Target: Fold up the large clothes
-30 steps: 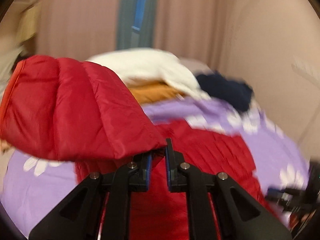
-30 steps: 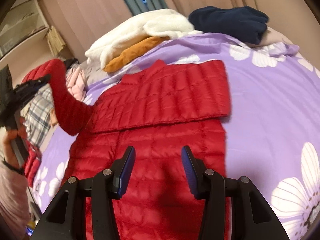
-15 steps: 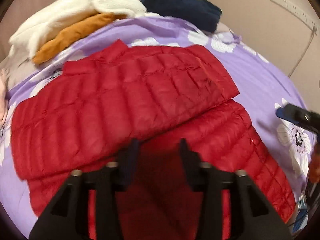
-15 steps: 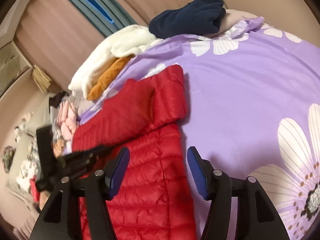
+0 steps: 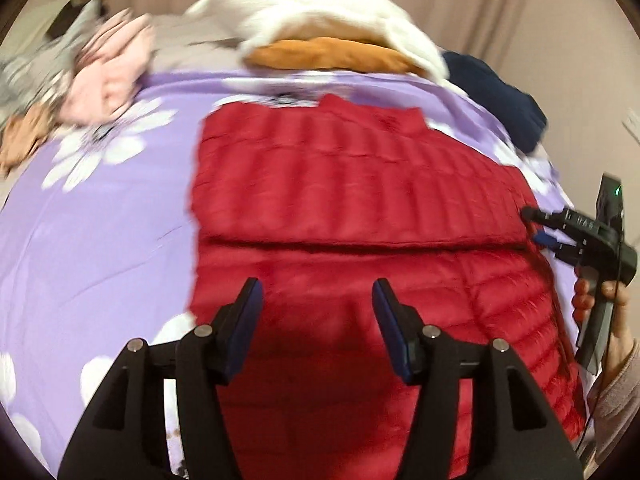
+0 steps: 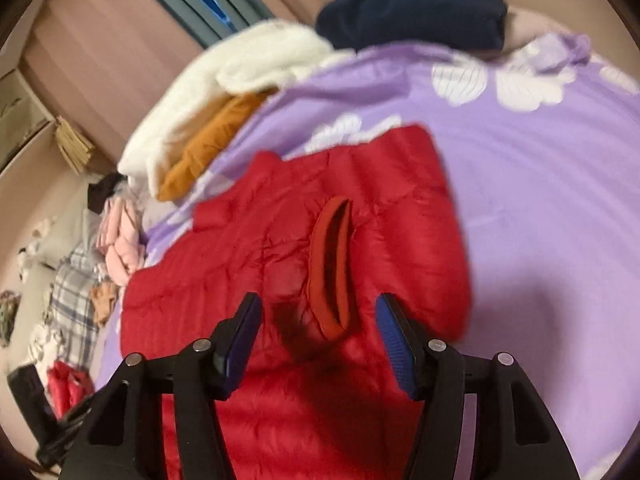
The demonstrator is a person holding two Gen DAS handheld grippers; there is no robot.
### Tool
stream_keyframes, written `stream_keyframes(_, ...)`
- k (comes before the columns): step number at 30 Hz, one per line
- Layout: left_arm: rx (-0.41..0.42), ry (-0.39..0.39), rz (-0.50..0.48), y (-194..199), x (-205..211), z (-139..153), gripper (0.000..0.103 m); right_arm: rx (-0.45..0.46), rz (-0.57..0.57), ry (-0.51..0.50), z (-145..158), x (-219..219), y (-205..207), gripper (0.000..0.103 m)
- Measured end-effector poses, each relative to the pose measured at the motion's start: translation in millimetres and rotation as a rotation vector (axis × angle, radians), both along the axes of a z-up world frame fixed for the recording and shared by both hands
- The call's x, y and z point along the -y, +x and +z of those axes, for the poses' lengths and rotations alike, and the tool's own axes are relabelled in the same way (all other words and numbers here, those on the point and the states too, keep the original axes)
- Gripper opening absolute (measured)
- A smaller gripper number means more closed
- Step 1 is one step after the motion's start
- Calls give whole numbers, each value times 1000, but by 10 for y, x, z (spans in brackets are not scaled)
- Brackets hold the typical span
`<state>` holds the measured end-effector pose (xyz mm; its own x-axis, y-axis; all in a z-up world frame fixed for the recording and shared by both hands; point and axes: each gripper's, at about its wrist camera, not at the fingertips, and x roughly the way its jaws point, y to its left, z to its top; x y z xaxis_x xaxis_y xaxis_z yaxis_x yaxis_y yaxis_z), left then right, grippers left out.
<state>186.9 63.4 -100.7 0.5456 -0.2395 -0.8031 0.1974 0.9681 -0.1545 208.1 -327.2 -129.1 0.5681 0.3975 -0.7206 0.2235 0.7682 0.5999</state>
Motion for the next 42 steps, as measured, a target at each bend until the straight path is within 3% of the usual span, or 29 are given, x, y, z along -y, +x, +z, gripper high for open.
stream_keyframes(2,-12,-10,31,-8,-110,-26,57,-9,31,9,-20,-58,9,26)
stream_keyframes(4,-17,-11,49,-12,-168,-37,57,16,60,-45,87,-144,-49,17)
stream_keyframes(6,-20,-11,62,-7,-218,-27,57,51,61,-50,244,-132,-129,15)
stream_keyframes(8,-14,-20,67,10,-221,-4,57,90,27,-55,413,-30,-258,15)
stream_keyframes(11,-13,-24,65,48,-215,-14,57,94,8,-139,498,109,-366,15)
stream_keyframes(13,-19,-27,69,89,-193,-28,57,-32,56,-153,318,144,-311,16)
stream_keyframes(15,-13,-21,76,159,-165,-3,57,-112,55,-263,237,158,-314,20)
stream_keyframes(17,8,-19,61,234,-112,56,57,-64,34,-376,374,153,-402,25)
stream_keyframes(22,60,12,17,547,86,130,57,118,81,-410,702,5,-415,29)
stream_keyframes(25,20,40,8,750,180,-40,55,154,153,-380,632,-181,-270,29)
stream_keyframes(29,-83,91,8,905,236,-409,53,44,198,-382,258,-372,-72,29)
stream_keyframes(32,-96,107,-13,916,251,-559,56,-5,209,-383,30,-424,-42,29)
stream_keyframes(37,-126,92,5,958,223,-504,56,-22,207,-351,7,-396,-29,29)
stream_keyframes(40,-114,35,31,780,107,-296,55,-1,173,-276,199,-295,-168,30)
stream_keyframes(42,-93,13,35,598,5,-205,62,41,158,-225,331,-192,-355,36)
